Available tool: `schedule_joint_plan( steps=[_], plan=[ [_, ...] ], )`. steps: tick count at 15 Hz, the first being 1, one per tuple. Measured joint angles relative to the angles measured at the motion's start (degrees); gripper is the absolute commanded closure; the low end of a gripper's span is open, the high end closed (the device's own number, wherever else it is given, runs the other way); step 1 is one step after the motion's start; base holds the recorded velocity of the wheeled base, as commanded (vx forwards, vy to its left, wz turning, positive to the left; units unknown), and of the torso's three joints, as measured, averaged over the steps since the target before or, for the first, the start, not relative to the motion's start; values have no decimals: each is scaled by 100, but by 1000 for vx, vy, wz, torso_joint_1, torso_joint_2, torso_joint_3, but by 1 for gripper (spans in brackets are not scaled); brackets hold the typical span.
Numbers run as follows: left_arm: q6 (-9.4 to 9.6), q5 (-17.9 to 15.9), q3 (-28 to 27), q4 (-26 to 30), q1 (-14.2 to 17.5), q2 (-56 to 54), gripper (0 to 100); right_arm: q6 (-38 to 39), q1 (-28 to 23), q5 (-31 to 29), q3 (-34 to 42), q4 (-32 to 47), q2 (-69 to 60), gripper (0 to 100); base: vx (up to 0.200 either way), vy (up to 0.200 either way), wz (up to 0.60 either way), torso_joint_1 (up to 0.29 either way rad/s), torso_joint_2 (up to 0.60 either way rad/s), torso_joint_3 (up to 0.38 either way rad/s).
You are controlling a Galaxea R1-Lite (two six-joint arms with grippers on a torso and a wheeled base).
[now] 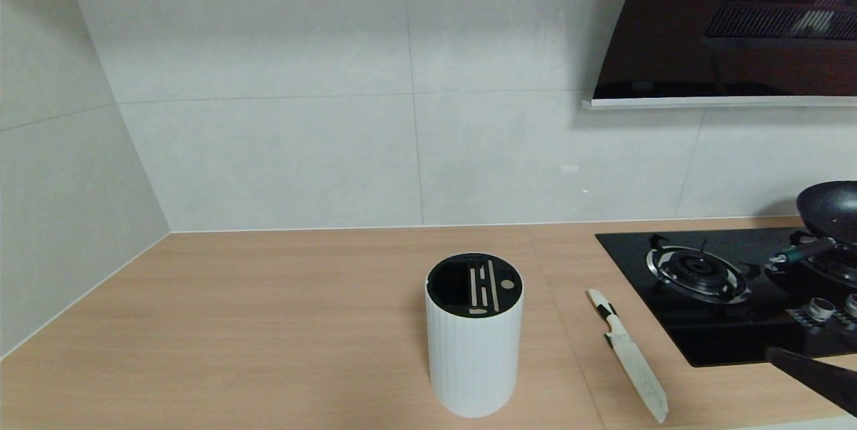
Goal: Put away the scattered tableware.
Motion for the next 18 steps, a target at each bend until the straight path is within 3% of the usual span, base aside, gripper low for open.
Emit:
schedule_joint_plan(
  steps=[5,10,18],
  plan=[
    [0,0,0,-2,-2,0,0,-1,39,-216,-745,-1481,3110,0,0,0,0,0,0,0],
    [0,0,0,0,0,0,0,-4,119,-534,-1053,-3142,5357,0,0,0,0,0,0,0],
    [2,2,0,0,0,0,0,-4,372,-908,-1580,-4180,7308,0,0,0,0,0,0,0]
  ],
)
